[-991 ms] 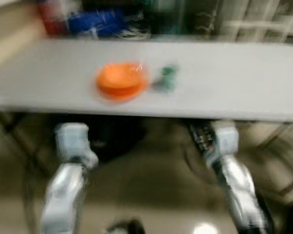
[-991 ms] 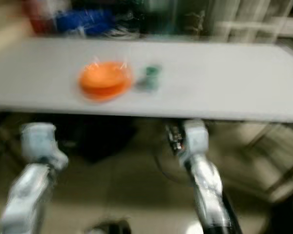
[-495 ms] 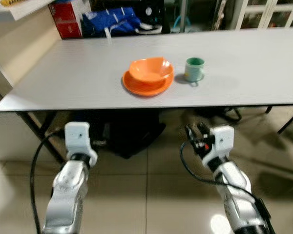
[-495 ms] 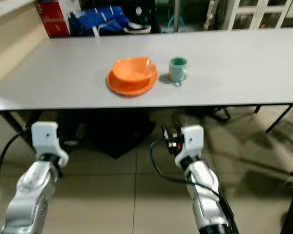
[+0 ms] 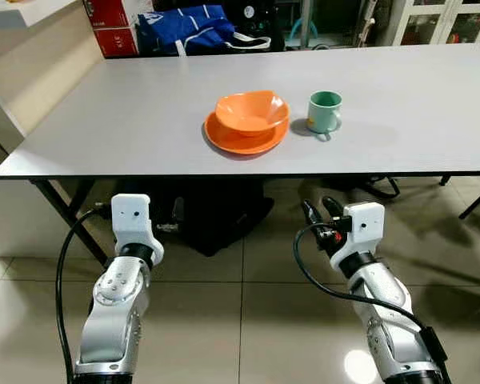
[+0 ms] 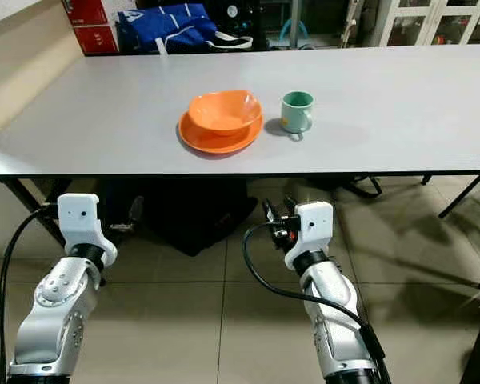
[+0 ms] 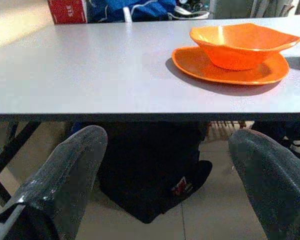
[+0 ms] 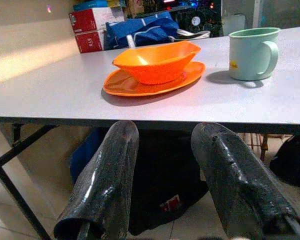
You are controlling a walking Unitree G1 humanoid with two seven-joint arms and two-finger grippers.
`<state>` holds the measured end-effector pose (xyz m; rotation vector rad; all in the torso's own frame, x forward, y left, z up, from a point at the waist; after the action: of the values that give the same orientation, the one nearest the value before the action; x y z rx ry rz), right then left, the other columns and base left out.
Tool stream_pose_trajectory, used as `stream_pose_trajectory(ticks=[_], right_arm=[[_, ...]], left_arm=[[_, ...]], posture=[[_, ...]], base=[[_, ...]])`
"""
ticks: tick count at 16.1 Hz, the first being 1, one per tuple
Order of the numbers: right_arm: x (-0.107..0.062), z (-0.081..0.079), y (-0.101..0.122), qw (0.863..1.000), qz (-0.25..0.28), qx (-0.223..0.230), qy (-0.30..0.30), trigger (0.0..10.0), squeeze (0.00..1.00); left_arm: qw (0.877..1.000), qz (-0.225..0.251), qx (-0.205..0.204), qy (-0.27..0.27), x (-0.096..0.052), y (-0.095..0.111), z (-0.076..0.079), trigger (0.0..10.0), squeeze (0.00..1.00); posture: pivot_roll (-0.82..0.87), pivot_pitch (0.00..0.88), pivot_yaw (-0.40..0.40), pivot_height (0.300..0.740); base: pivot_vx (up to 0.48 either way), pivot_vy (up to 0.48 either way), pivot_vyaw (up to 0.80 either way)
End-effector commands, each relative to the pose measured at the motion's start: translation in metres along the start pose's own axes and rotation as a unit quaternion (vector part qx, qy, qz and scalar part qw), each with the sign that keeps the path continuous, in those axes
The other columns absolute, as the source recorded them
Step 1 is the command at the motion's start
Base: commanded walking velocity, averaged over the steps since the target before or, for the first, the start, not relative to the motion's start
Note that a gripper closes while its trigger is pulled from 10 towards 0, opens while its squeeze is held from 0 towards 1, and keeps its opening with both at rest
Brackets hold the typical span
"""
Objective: Setting the table
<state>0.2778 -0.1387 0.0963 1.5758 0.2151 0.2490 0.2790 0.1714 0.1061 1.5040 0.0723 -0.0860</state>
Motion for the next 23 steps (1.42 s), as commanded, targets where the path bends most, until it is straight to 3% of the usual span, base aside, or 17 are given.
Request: stream_pose_trajectory(ticks=[1,8,23], right_arm=[[-0.001,-0.004,0.001,1.000,-0.002,0.002,0.006,10.0,0.00],[-0.009,0.000,-0.014,1.000,-0.028,0.006,0.005,10.0,0.00],[-0.011,0.005,-0.020,1.000,-0.030,0.010,0.003,10.0,0.00]], left_arm=[[1.000,0.006,-0.001,0.003,0.000,0.005,0.000,10.0,0.00],[1.000,-0.011,-0.019,0.012,0.003,0.002,-0.003,10.0,0.00],[1.000,-0.015,-0.019,0.018,0.008,0.000,-0.012,10.0,0.00]], posture=[[-0.18,0.004,0.105,0.740],[-0.19,0.000,0.108,0.740],[-0.19,0.000,0.108,0.740]], base=[[0.000,0.480,0.00],[0.000,0.480,0.00],[0.000,0.480,0.00]])
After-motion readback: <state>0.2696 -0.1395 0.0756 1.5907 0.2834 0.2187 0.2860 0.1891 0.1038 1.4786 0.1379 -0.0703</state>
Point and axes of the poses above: a point about 5 cm out from each wrist's last joint towards the gripper, its own x axis pointing out of the wrist towards the gripper, its own y axis along the axis of the wrist's last joint, z = x × y, the point moved 1 cm from there along x, pointing out of the wrist towards the gripper, and after that the axes turned 3 degrees about -x, right-handed, at the moved point
